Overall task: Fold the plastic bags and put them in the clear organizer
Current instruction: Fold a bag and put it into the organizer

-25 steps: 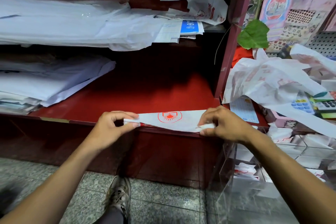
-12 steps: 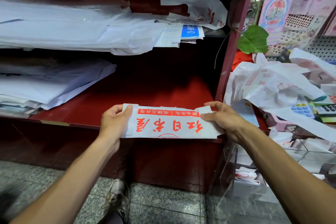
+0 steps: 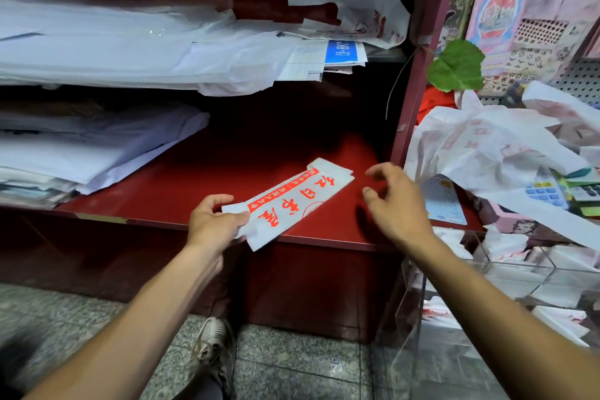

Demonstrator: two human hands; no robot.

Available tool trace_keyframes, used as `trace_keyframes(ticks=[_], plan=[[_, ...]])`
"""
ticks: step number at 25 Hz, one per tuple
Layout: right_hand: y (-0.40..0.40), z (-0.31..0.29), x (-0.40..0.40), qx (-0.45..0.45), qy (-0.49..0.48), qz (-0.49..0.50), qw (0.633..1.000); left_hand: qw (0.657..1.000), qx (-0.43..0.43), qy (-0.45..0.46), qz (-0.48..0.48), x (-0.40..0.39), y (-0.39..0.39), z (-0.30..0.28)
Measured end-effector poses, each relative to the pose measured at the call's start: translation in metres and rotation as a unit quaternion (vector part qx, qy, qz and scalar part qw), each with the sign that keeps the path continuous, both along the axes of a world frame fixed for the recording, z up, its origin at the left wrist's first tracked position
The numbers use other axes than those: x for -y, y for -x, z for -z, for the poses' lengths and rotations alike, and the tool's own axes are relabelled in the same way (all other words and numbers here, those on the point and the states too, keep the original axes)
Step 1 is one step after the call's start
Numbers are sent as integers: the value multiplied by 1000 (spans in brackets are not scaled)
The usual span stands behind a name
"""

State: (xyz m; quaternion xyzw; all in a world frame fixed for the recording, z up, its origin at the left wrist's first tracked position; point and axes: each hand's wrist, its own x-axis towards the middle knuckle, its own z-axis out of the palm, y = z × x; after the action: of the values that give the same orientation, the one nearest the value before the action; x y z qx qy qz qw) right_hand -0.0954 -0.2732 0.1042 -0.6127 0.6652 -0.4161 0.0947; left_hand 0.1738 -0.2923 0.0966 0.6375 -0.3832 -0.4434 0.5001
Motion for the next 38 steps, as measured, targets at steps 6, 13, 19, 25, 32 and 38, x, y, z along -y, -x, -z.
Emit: trace_keyframes(ticks=[6,13,19,25,32,38], plan=[[-28,15,-12,-221,-88,-151,959,988,65,-28,135,-22,36,-8],[-18,19,-17,-207,-69,-148,965,848,445,173,229,-19,22,-9],[-17,18,-14,-273,-95,-154,945,730,484,190,443,-11,9,16],[-9,18,-22,-294,-98,-266,913,719,513,255,394,-5,22,22],[-13,28,-21,-289,-40,-223,930,747,489,333,305,-4,13,34],[-16,33,-10,-94,-63,-195,974,849,361,286,259,-2,15,31]])
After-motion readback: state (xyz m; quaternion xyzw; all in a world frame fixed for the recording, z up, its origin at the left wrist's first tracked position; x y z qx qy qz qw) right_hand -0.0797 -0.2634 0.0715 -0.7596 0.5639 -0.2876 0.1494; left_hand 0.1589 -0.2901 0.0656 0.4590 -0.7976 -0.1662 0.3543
